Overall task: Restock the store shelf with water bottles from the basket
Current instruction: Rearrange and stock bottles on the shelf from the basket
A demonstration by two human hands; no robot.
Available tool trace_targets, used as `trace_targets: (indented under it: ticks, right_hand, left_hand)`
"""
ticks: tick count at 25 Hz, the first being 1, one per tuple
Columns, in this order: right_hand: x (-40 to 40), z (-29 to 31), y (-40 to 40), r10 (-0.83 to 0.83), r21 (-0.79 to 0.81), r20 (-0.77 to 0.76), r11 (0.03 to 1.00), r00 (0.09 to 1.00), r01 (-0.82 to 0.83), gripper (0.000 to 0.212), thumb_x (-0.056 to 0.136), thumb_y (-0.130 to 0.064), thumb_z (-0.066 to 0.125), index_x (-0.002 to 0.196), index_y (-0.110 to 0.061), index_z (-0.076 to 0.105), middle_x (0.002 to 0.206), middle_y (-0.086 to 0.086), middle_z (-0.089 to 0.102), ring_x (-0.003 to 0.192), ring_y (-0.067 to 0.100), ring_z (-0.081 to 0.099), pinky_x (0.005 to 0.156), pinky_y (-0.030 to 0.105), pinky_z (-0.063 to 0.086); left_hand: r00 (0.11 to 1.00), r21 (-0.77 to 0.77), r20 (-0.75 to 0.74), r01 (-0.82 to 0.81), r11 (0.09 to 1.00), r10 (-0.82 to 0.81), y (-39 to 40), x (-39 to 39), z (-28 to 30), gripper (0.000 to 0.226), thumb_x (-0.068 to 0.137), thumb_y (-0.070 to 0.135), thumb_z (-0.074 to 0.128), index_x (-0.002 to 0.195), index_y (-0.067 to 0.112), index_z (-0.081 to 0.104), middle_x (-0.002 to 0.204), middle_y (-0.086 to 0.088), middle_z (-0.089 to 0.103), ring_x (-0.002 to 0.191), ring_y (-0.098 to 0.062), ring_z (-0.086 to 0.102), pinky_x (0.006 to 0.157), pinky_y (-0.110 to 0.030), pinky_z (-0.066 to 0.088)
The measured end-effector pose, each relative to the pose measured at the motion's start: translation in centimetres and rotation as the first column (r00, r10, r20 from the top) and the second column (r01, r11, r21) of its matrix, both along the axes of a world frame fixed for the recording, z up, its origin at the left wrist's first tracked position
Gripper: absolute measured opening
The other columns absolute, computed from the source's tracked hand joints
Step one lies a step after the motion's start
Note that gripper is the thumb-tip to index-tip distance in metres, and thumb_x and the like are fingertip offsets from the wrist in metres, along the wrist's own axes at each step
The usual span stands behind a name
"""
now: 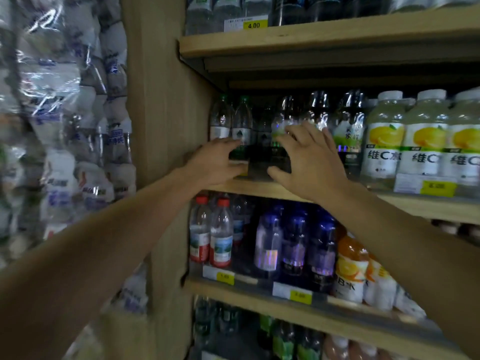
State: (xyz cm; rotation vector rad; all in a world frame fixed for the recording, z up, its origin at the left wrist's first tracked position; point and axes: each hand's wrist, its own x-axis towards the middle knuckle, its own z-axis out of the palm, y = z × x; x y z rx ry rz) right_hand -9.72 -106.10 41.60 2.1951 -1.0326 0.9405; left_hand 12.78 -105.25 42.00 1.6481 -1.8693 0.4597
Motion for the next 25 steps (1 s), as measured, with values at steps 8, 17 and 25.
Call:
trace_targets:
  ticks: [8,17,25]
  right_hand:
    - [-7.3,-10.7,8.7,0.004,0.307,-0.122,0.951,0.993,0.034,0.069,0.091,-0.06,0.049,0.149,-0.027,0.033,0.16,-0.001,0.02,0.15,0.026,0.006,0.121,0.051,0.005]
    - [-18.5,-27.3,21.2,-0.082,0.619,-0.161,0.768,0.984,0.165,0.078,0.08,-0.065,0.045,0.146,-0.024,0.039,0.156,0.003,0.028,0.147,0.029,0.016,0.119,0.048,0.013]
    - [-31.9,-41.3,32.6,-0.251,0.824,-0.247,0.453,0.936,0.339,0.071,0.086,-0.053,0.062,0.146,-0.022,0.04,0.154,0.005,0.031,0.144,0.028,0.021,0.117,0.044,0.018]
  left_hand:
    - [0.974,0.166,-0.223,0.008,0.986,0.029,12.1,-9.1,-13.0,0.075,0.089,0.045,0.066,0.152,0.019,0.034,0.154,-0.002,0.041,0.14,-0.02,0.041,0.107,-0.024,0.032]
    - [0.979,0.475,-0.19,0.157,0.866,-0.073,23.1,-19.2,-31.2,0.083,0.087,0.05,0.066,0.155,0.025,0.025,0.163,-0.003,0.021,0.149,-0.022,0.022,0.115,-0.039,0.033]
    - [0.91,0.639,-0.364,0.4,0.656,-0.2,30.6,-29.0,-45.2,0.09,0.076,0.059,0.059,0.151,0.013,0.038,0.153,-0.014,0.041,0.143,-0.028,0.036,0.114,-0.04,0.035]
